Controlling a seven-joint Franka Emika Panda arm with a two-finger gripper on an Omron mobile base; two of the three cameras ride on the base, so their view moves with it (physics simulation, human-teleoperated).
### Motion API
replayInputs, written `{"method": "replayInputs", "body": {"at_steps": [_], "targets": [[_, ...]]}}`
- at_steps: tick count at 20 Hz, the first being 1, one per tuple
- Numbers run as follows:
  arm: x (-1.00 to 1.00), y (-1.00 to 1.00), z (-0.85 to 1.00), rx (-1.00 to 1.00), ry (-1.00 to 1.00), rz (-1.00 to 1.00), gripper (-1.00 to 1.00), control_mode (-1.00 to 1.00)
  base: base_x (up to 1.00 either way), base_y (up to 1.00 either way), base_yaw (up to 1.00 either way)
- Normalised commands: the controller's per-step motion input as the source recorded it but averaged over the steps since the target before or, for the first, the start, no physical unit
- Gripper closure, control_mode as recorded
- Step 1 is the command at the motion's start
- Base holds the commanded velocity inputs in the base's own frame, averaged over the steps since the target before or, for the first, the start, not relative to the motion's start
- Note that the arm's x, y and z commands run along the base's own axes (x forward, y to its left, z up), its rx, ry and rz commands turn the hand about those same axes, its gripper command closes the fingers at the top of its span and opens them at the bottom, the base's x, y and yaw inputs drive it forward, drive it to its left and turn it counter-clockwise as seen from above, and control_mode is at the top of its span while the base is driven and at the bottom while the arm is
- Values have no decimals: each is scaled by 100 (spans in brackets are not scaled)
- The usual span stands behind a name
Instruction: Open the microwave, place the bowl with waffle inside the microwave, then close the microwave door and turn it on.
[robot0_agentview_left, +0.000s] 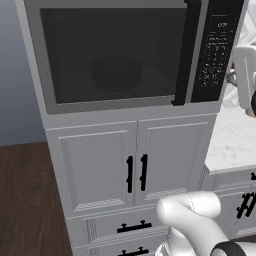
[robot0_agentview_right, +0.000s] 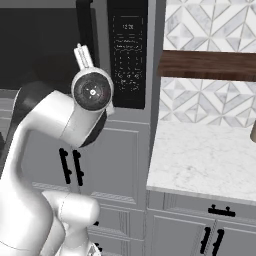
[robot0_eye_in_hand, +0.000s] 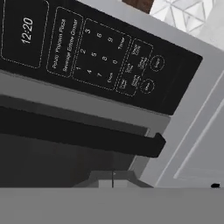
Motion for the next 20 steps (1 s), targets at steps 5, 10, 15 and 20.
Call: {"method": "replayInputs", "body": {"at_steps": [5,10,15,20], "targets": [[-33,-62,-9,20,-15,0,100,-100,0,0,0],[-6,-14,-2,3,-1,0,100,-100,0,0,0],[0,0,-22,6,2,0,100,-100,0,0,0],[0,0,-14,7,1,0,100,-100,0,0,0]]}}
